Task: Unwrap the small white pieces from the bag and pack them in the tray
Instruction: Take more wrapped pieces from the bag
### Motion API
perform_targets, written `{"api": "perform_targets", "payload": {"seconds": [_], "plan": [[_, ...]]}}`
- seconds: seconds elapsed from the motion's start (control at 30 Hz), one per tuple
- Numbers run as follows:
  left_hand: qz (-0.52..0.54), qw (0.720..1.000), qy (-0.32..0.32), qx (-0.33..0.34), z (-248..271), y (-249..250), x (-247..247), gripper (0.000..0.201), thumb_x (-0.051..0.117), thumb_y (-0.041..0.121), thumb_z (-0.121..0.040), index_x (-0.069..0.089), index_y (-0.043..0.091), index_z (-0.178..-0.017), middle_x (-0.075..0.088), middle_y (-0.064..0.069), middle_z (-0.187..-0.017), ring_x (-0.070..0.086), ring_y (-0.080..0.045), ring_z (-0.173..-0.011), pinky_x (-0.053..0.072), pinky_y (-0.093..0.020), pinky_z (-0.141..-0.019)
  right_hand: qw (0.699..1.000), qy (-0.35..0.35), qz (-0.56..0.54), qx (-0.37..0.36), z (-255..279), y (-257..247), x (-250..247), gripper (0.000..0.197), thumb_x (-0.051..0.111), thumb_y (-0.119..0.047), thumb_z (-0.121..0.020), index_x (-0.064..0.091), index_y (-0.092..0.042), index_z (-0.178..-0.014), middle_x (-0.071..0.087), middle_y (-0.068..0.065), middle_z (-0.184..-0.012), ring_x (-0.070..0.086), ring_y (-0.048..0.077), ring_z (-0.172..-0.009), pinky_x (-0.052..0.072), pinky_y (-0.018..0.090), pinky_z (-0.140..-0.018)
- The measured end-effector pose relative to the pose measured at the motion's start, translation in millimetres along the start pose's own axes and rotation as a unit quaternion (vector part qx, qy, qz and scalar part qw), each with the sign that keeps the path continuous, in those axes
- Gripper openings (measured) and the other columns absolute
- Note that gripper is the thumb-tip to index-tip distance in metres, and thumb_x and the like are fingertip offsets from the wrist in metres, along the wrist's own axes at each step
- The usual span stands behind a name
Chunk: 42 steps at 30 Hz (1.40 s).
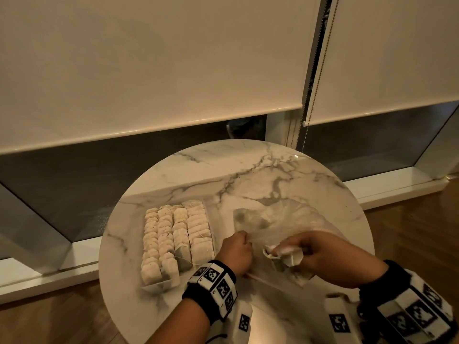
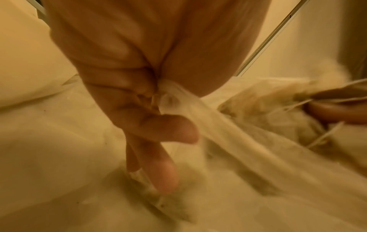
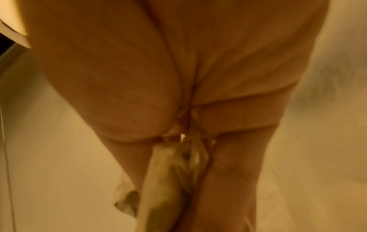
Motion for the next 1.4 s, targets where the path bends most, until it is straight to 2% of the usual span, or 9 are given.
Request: {"api": "perform_targets", "payload": {"seconds": [0.13, 0.23, 0.4, 0.57, 0.67, 0.97, 1.13, 1.23, 1.4], "plan": [[0.039, 0.999, -0.001, -0.002, 4.0, 5.7, -3.2, 0.028, 0.039, 0.016, -0.099, 0.062, 0.008, -0.113, 0.065, -0.016, -0.113, 0.066, -0.036, -0.095, 0.057, -0.043, -0.082, 1.0, -0.002, -0.006, -0.012, -0.2, -5.6, -6.0, 0.031, 0.069, -0.002, -0.089, 0.08, -0.027, -0.104, 0.077, -0.008, -0.101, 0.073, 0.015, -0.093, 0.061, 0.031, -0.076], [0.115, 0.993, -0.007, -0.026, 3.6, 13.4, -10.1, 0.029, 0.033, 0.013, -0.099, 0.057, 0.012, -0.115, 0.064, -0.019, -0.108, 0.071, -0.033, -0.064, 0.06, -0.04, -0.055, 0.998, 0.061, 0.005, -0.019, -7.9, -7.3, -18.7, 0.025, 0.071, -0.005, -0.088, 0.08, -0.024, -0.101, 0.078, -0.008, -0.097, 0.073, 0.013, -0.089, 0.062, 0.032, -0.074], [0.196, 0.98, 0.032, -0.001, -10.4, 38.5, -44.0, 0.029, 0.04, 0.01, -0.102, 0.054, 0.023, -0.123, 0.07, -0.016, -0.099, 0.071, -0.025, -0.06, 0.053, -0.028, -0.046, 0.985, 0.154, -0.001, -0.074, -26.1, -28.8, -43.4, 0.029, 0.07, 0.001, -0.087, 0.079, -0.021, -0.104, 0.078, -0.006, -0.094, 0.072, 0.009, -0.082, 0.06, 0.023, -0.067], [0.291, 0.952, 0.076, 0.058, -15.2, 59.0, -71.7, 0.033, 0.053, 0.009, -0.099, 0.05, 0.022, -0.129, 0.071, -0.015, -0.1, 0.074, -0.032, -0.071, 0.062, -0.041, -0.062, 0.95, 0.258, -0.116, -0.134, -49.4, -48.3, -69.5, 0.026, 0.066, 0.006, -0.089, 0.077, -0.01, -0.107, 0.078, 0.003, -0.097, 0.074, 0.024, -0.089, 0.062, 0.032, -0.071], [0.269, 0.958, 0.086, 0.052, -11.2, 51.2, -67.8, 0.03, 0.057, 0.018, -0.099, 0.052, 0.023, -0.128, 0.07, -0.008, -0.102, 0.073, -0.028, -0.082, 0.062, -0.035, -0.064, 0.937, 0.301, -0.126, -0.125, -51.7, -50.4, -75.7, 0.027, 0.066, 0.007, -0.088, 0.078, -0.012, -0.102, 0.078, 0.005, -0.094, 0.074, 0.024, -0.087, 0.061, 0.027, -0.066], [0.146, 0.985, -0.078, -0.056, -4.0, 0.8, 10.5, 0.034, 0.054, 0.039, -0.094, 0.051, 0.024, -0.124, 0.069, -0.011, -0.102, 0.069, -0.023, -0.068, 0.056, -0.029, -0.054, 0.981, 0.171, -0.048, -0.075, 11.1, -60.0, -55.3, 0.033, 0.067, 0.0, -0.089, 0.078, -0.027, -0.104, 0.077, -0.013, -0.092, 0.072, 0.004, -0.084, 0.056, 0.015, -0.064], [0.293, 0.938, -0.126, -0.137, -19.2, -3.0, 41.6, 0.042, 0.051, 0.046, -0.097, 0.049, 0.018, -0.129, 0.07, -0.027, -0.105, 0.069, -0.024, -0.058, 0.053, -0.027, -0.049, 0.967, 0.164, -0.17, -0.093, 30.1, -60.1, -54.7, 0.028, 0.066, -0.01, -0.081, 0.079, -0.022, -0.103, 0.077, 0.003, -0.102, 0.074, 0.023, -0.094, 0.061, 0.038, -0.079], [0.374, 0.903, -0.156, -0.144, -36.6, 0.5, 49.8, 0.042, 0.056, 0.028, -0.1, 0.051, 0.008, -0.137, 0.07, -0.026, -0.113, 0.072, -0.027, -0.078, 0.058, -0.027, -0.063, 0.94, 0.179, -0.264, -0.122, 35.9, -61.9, -58.0, 0.032, 0.064, -0.005, -0.076, 0.078, -0.016, -0.102, 0.076, 0.012, -0.103, 0.074, 0.028, -0.094, 0.061, 0.031, -0.074], [0.511, 0.835, -0.111, -0.169, -53.4, 13.1, 50.9, 0.029, 0.056, 0.02, -0.096, 0.062, 0.007, -0.121, 0.059, -0.016, -0.11, 0.062, -0.025, -0.073, 0.06, -0.035, -0.06, 0.912, 0.205, -0.328, -0.139, 37.8, -60.5, -61.3, 0.03, 0.061, -0.004, -0.076, 0.078, -0.011, -0.099, 0.076, 0.016, -0.103, 0.074, 0.029, -0.094, 0.062, 0.031, -0.072]]}}
Point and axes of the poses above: each hand's wrist, its own z-axis away from the middle knuckle, its own x-axis out of the palm, y = z × x, the point moved 5 cm from there along -z, towards the middle knuckle
